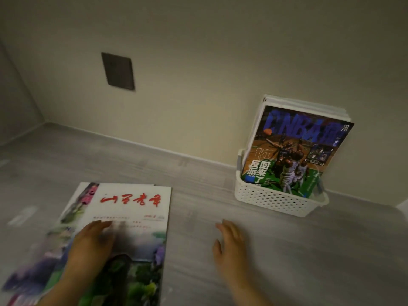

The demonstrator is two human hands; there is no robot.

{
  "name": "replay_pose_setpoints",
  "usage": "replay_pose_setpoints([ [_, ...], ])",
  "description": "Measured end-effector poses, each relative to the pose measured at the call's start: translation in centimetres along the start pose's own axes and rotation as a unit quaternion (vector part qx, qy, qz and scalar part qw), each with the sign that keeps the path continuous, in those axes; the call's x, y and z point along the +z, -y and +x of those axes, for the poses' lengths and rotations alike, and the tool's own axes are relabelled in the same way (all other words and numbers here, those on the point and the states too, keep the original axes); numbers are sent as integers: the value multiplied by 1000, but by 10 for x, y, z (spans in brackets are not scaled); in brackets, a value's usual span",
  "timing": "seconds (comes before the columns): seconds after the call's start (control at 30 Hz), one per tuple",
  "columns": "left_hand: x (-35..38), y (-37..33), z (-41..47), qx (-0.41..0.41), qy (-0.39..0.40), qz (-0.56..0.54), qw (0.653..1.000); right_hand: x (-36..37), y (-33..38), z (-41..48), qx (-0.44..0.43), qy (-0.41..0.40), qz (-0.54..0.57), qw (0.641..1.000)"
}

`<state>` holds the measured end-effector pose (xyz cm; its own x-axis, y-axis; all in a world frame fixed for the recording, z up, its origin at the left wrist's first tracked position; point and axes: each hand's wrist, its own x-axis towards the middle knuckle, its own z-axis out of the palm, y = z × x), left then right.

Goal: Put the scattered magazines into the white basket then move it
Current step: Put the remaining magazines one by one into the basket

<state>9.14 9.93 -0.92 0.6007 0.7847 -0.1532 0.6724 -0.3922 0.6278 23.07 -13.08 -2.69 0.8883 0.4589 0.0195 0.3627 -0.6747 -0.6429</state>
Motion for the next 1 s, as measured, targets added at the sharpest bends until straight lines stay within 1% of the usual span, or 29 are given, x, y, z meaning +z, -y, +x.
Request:
replay_pose_setpoints([
  [0.07,-15,29,-3,-66,-9,54,996,29,16,-16,10,67,-25,997],
  [0.1,-19,38,-6,-85,-8,70,994,40,23,-22,18,93,-44,995],
  [0.13,-22,46,-8,-84,-10,68,994,50,31,-27,21,118,-65,991],
  [0.2,-22,56,-11,-57,-3,43,997,66,44,-36,18,167,-99,981],
  [0.27,-21,57,-12,-52,22,73,996,78,51,-45,-4,199,-148,969],
  [0.33,-22,53,-11,-59,38,111,991,84,53,-50,-25,203,-198,959],
  [0.37,-22,52,-11,-58,38,104,992,86,53,-51,-26,200,-212,956],
  [0.43,-26,53,-10,-58,27,17,998,87,53,-51,-20,197,-219,956],
  [0.5,-34,54,-7,-68,10,-93,993,88,53,-51,-19,193,-223,955],
  [0.57,-45,51,-4,-80,8,-134,988,89,53,-51,-18,191,-226,955],
  [0.63,-53,48,0,-74,33,-155,985,89,53,-51,-16,189,-225,956],
  [0.7,-57,46,1,-41,86,-158,983,89,53,-51,-14,185,-221,958],
  [0.73,-57,47,1,-20,96,-149,984,88,53,-51,-14,184,-217,959],
  [0.77,-57,47,1,-7,96,-141,985,87,54,-52,-11,185,-213,959],
  [0.83,-55,46,0,9,68,-140,988,85,55,-53,-7,186,-195,963],
  [0.9,-54,45,0,19,56,-161,985,80,58,-52,4,164,-138,977],
  [0.93,-54,44,1,24,54,-181,982,76,61,-51,23,144,-79,986],
  [0.97,-55,40,1,27,59,-209,976,70,65,-48,52,125,12,991],
  [1.0,-57,36,1,36,64,-233,970,62,69,-45,79,116,120,983],
])
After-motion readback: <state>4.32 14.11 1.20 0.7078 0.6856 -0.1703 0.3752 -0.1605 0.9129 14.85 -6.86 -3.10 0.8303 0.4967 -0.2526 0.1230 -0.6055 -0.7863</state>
